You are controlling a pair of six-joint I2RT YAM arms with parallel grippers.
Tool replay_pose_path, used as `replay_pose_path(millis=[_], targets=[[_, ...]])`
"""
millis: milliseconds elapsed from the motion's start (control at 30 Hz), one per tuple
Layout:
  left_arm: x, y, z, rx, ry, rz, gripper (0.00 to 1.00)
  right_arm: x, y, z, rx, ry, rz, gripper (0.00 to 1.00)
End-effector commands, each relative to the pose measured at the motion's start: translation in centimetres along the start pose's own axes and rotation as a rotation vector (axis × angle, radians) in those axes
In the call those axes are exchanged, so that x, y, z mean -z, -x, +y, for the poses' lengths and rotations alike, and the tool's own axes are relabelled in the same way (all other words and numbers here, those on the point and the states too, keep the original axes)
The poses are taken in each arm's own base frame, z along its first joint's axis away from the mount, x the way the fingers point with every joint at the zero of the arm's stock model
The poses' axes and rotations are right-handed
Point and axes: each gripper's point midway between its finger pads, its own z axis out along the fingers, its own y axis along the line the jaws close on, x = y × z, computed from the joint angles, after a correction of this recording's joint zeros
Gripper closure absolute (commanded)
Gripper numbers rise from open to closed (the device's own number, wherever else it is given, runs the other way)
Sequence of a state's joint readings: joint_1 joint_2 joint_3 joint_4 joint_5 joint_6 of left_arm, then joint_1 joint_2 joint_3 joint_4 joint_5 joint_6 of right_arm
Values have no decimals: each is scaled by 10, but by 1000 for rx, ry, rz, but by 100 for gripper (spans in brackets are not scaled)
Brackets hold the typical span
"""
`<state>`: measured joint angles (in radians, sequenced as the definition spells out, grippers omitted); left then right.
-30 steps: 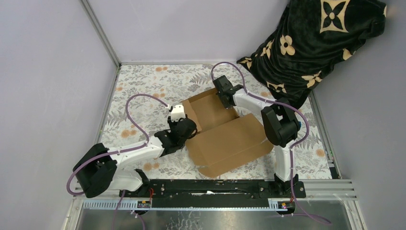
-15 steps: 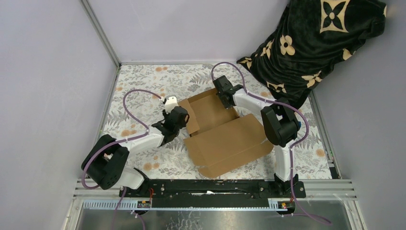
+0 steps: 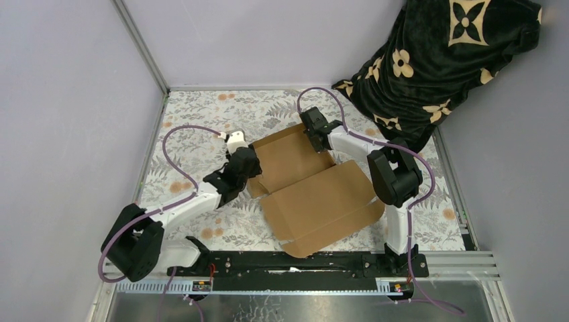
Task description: Fold the paper box
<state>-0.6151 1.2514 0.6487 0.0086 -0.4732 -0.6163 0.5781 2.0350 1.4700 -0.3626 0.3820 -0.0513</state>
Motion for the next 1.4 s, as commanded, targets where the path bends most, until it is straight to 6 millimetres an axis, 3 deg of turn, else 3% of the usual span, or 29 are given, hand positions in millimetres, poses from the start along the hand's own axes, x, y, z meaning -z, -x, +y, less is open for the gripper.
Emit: replay_pose_path(millis=[0, 100, 267, 333, 500, 700, 967, 1133, 1367], targets=[[-4, -7, 0, 16, -2, 17, 51, -2, -19, 0, 27, -16, 49, 100], [12, 10, 11, 32, 27, -41, 51, -2, -20, -1, 27, -18, 52, 100], [51, 60, 26, 82, 53, -178, 49, -3, -22, 1, 26, -10, 50, 100], [57, 68, 36, 85, 91, -201, 48, -3, -23, 2, 27, -6, 51, 100], [53, 48, 67, 121, 176, -173, 51, -3, -27, 0, 4, 12, 43, 100], [52, 30, 87, 178, 200, -180, 53, -5, -40, -3, -105, 99, 7, 100], [34, 5, 92, 231, 100, -162, 51, -6, -48, 5, -260, 264, -50, 100], [35, 22, 86, 251, 39, -224, 42, -3, -47, 14, -266, 345, -76, 100], [17, 8, 77, 267, -43, -180, 39, 1, -42, 17, -275, 388, -115, 100]])
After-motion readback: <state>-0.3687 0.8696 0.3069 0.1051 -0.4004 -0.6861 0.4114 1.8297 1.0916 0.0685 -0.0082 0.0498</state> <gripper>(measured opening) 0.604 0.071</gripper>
